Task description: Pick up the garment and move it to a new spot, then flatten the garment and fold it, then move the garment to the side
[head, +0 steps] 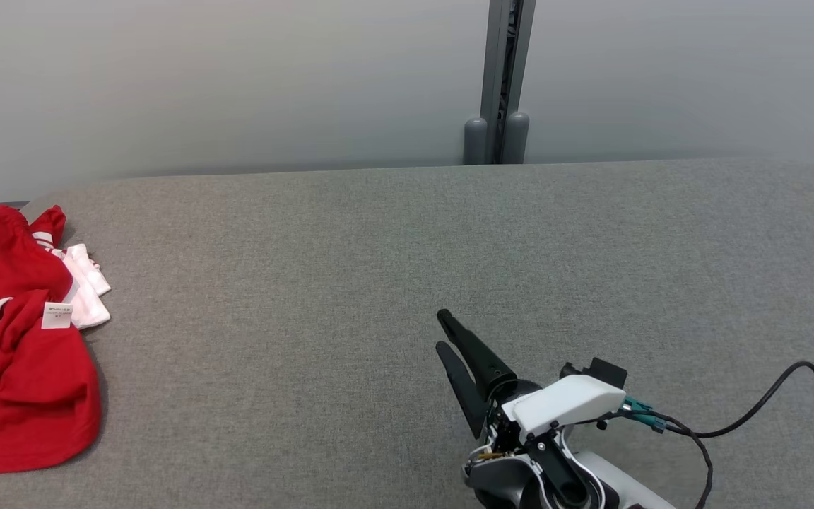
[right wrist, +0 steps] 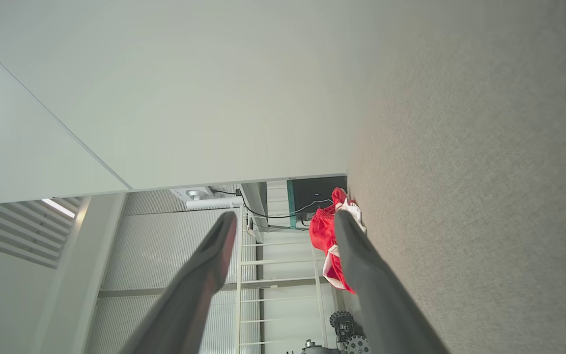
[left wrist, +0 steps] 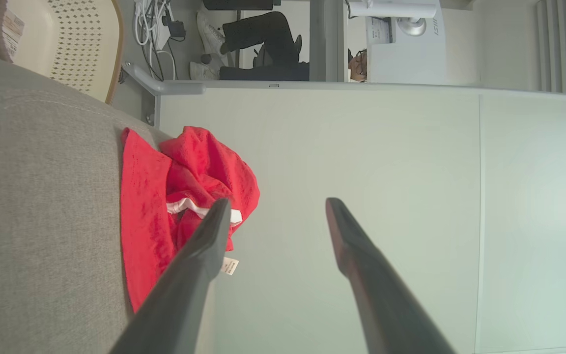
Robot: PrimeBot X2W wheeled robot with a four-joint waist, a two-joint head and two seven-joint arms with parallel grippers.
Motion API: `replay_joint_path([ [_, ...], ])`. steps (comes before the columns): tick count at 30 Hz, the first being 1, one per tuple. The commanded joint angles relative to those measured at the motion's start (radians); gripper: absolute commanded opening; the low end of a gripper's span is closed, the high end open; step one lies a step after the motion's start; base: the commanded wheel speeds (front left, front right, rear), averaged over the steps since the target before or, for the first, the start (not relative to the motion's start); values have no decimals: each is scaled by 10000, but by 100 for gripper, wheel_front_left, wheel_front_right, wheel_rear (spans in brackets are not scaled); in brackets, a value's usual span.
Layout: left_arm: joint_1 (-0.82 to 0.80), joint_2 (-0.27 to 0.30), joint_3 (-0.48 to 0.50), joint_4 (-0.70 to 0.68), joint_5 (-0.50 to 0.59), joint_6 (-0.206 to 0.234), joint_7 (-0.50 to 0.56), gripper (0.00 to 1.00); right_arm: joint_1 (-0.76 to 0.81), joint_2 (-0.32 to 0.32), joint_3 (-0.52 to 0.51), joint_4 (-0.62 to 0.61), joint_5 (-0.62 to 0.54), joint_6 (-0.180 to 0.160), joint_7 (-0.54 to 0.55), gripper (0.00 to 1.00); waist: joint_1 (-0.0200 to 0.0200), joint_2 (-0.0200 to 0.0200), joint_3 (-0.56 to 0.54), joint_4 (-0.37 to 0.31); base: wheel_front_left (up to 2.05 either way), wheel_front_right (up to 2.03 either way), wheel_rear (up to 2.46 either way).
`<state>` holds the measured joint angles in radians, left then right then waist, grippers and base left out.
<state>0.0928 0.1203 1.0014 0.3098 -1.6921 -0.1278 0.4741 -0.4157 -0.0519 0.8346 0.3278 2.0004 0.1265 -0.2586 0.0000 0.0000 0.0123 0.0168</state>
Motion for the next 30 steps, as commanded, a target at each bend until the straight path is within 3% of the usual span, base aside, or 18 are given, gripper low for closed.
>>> replay_joint_path([
  [1,-286,248,-315,-249,99,-22,-189,100,-94,52,-345,-301,-202,34,-9,100,0,0,-2,-1,0,0,0],
  [30,-737,-82,-4113,-1293,1561,-29,-2875,100,911,-2,-3272,-1234,-3719,46,-30,100,0,0,-39,-44,0,0,0],
])
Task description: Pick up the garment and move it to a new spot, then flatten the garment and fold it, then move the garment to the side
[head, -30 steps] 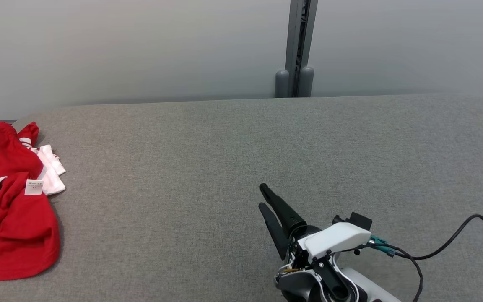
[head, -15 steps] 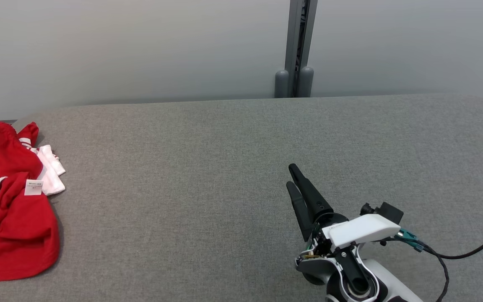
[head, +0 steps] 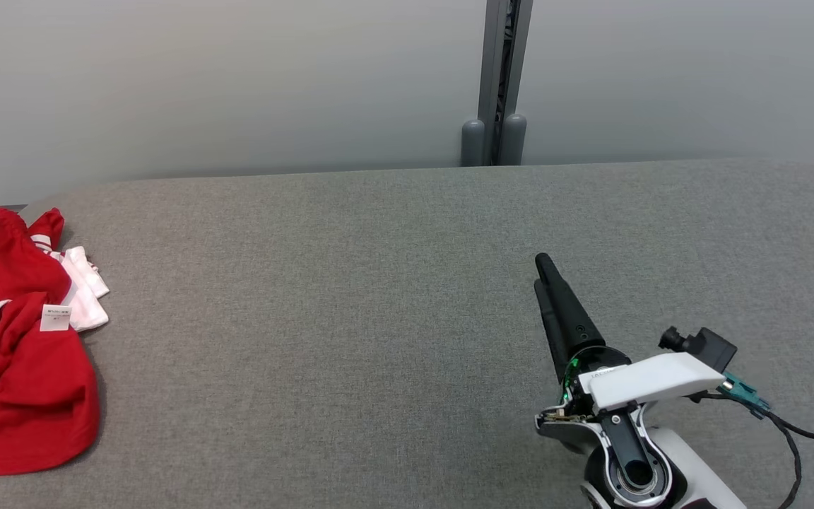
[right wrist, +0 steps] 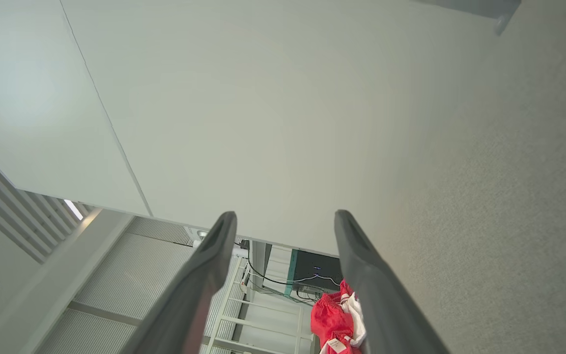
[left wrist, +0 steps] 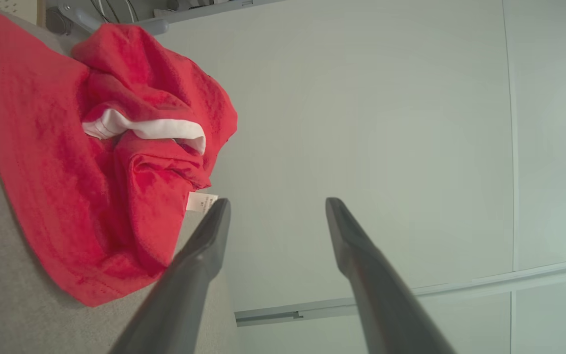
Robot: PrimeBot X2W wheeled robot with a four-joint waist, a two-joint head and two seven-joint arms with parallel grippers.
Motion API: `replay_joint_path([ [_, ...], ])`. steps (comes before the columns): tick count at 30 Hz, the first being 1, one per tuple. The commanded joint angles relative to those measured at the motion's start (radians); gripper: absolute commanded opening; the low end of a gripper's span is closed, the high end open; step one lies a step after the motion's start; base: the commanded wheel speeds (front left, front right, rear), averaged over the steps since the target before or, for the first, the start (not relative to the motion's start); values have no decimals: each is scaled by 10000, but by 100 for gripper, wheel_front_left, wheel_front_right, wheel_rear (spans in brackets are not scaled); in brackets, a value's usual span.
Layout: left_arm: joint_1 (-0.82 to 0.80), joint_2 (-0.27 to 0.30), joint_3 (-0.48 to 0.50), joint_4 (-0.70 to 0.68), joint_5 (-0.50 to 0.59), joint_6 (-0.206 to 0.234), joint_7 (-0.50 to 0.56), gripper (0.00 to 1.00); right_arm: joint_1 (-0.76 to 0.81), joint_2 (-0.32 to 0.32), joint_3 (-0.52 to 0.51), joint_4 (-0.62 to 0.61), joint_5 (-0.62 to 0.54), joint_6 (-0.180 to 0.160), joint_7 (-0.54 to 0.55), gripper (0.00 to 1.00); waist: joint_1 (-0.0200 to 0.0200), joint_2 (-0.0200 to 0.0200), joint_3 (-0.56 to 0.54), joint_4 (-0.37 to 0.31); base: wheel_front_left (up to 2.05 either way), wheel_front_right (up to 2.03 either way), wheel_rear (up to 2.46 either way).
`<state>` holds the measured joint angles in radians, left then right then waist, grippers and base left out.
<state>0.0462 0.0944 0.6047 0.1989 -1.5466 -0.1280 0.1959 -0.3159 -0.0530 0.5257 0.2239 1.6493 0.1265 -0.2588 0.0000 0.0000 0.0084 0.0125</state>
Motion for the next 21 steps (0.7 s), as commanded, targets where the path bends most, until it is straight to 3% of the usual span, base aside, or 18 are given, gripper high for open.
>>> replay_joint_path([
  [1,-282,168,-257,-209,199,-28,-174,100,-46,1,-267,-203,-369,46,-28,100,0,0,-1,-3,0,0,0],
  [21,-523,-29,-1833,-493,3198,-34,-1669,100,500,-157,-1845,-432,-3910,54,-35,100,0,0,-3,23,0,0,0],
])
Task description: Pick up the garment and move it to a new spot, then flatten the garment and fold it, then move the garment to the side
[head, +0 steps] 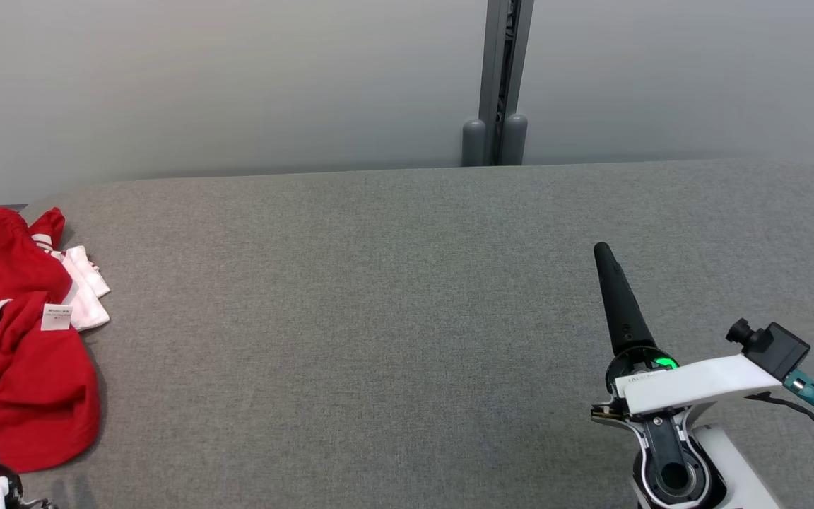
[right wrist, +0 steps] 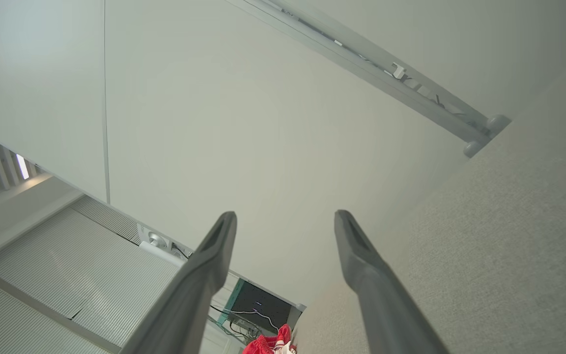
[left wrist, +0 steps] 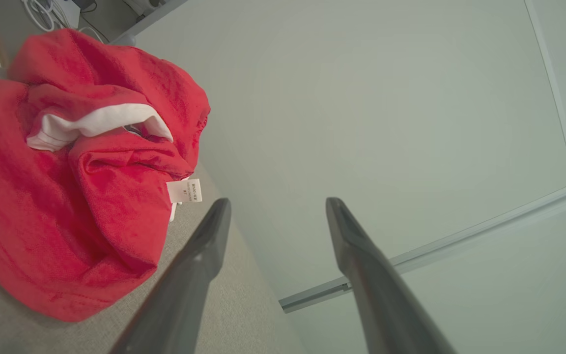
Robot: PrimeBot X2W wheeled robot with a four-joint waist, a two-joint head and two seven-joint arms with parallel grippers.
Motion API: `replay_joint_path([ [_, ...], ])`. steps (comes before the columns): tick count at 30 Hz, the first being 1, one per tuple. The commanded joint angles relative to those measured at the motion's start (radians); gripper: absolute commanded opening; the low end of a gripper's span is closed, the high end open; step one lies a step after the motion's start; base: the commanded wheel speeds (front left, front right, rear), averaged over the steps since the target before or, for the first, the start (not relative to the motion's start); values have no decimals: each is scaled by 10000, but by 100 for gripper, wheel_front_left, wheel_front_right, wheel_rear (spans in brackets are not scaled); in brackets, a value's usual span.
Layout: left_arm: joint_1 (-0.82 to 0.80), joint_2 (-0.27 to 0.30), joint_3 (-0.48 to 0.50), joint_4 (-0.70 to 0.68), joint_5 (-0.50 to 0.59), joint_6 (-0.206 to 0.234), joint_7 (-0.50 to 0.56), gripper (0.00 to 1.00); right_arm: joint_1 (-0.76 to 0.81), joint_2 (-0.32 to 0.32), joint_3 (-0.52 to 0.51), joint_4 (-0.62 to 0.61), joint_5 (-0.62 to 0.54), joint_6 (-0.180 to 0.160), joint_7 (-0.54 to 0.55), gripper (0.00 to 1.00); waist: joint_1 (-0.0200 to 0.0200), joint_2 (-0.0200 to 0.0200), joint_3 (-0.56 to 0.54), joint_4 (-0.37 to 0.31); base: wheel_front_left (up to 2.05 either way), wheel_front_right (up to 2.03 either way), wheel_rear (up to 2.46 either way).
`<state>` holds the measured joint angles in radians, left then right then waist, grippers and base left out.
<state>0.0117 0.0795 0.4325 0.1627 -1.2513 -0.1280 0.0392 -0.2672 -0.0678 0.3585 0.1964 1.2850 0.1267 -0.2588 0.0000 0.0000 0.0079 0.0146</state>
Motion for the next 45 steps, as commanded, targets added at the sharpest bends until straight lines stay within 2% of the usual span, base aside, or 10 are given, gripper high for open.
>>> replay_joint_path([
  [1,-204,112,-160,-144,439,-34,-170,100,23,-12,-256,-161,-474,52,-36,100,0,0,6,3,0,0,0],
  [12,-368,8,-892,-317,3255,1,-885,100,225,-104,-1046,-46,-3266,56,-41,100,0,0,53,-15,0,0,0],
  [20,-445,-58,-1625,-581,5481,425,-1412,100,388,-156,-1707,242,-5503,55,-44,100,0,0,60,-40,0,0,0],
  [30,-361,-114,-2444,-770,7517,661,-1906,100,499,-100,-2371,562,-7602,57,-46,100,0,0,86,-40,0,0,0],
  [35,-267,-150,-2913,-793,8801,699,-2166,100,618,-175,-2610,749,-8745,58,-49,100,0,0,60,-39,0,0,0],
  [45,-159,-222,-3773,-575,10657,744,-2666,100,718,-249,-2954,1308,-10731,59,-51,100,0,0,1,-58,0,0,0],
])
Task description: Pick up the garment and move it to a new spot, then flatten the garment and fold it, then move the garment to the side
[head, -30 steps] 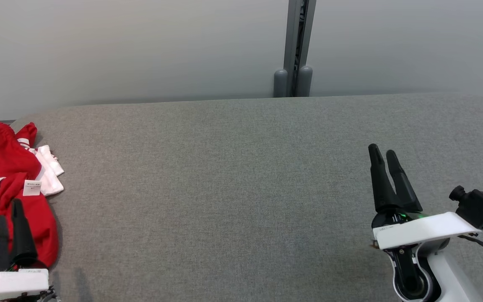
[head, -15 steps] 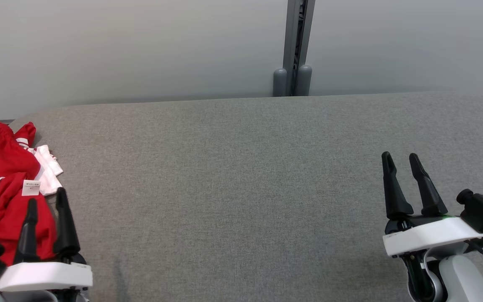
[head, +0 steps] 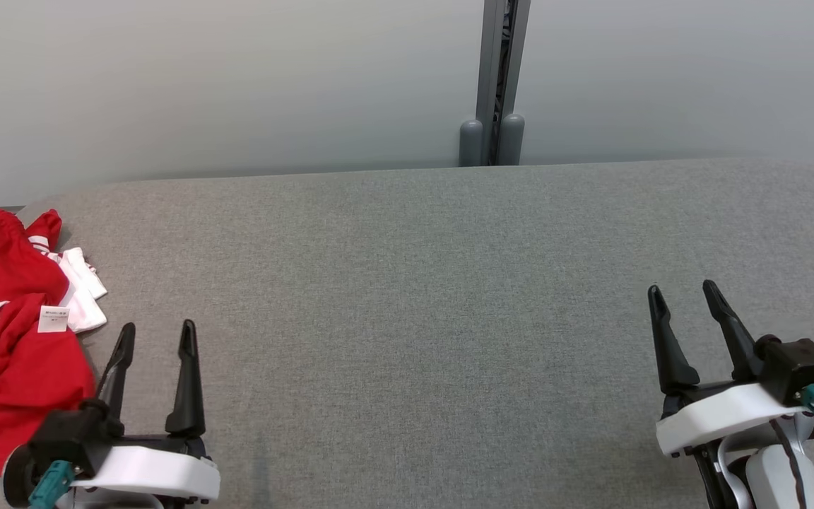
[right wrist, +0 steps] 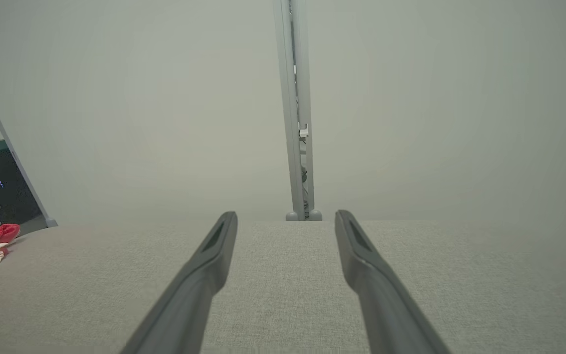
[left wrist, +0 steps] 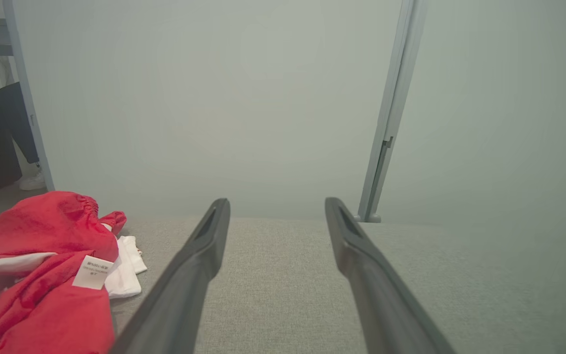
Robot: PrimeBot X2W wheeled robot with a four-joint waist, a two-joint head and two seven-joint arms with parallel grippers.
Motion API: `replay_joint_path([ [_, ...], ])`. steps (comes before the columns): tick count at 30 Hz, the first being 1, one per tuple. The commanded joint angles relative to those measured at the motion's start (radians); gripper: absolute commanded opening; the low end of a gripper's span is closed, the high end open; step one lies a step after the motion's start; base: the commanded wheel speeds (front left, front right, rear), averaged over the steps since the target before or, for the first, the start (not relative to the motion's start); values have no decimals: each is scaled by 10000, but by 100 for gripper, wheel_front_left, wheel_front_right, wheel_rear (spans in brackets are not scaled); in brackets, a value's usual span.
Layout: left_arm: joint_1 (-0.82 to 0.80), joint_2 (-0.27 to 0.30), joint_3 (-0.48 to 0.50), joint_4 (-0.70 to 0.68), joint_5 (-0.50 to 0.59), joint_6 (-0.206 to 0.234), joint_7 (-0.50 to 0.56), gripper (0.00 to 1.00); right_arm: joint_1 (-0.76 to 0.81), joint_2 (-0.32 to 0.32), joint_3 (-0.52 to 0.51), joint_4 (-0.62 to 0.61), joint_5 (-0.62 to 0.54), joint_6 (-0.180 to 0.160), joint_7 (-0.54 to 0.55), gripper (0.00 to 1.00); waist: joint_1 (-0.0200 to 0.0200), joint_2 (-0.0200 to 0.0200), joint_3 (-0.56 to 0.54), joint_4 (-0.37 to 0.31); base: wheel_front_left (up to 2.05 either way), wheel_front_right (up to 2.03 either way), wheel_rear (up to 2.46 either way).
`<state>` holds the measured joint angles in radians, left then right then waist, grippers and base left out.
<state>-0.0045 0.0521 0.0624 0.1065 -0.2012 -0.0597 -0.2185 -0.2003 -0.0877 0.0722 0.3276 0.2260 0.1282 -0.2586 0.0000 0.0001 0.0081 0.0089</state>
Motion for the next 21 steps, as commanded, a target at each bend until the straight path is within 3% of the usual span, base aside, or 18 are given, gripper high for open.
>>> replay_joint_path([
  [1,-1,43,-127,38,229,82,-134,100,51,-57,-119,36,-307,44,-54,100,0,-1,-9,-4,0,0,0],
  [9,-163,-15,-608,276,849,178,-508,100,136,-202,-197,340,-1320,36,-56,100,0,-1,-77,-19,0,0,0],
  [21,-186,-13,-655,511,701,139,-488,100,126,-359,182,299,-1422,36,-57,100,0,-1,-107,-50,0,0,0],
])
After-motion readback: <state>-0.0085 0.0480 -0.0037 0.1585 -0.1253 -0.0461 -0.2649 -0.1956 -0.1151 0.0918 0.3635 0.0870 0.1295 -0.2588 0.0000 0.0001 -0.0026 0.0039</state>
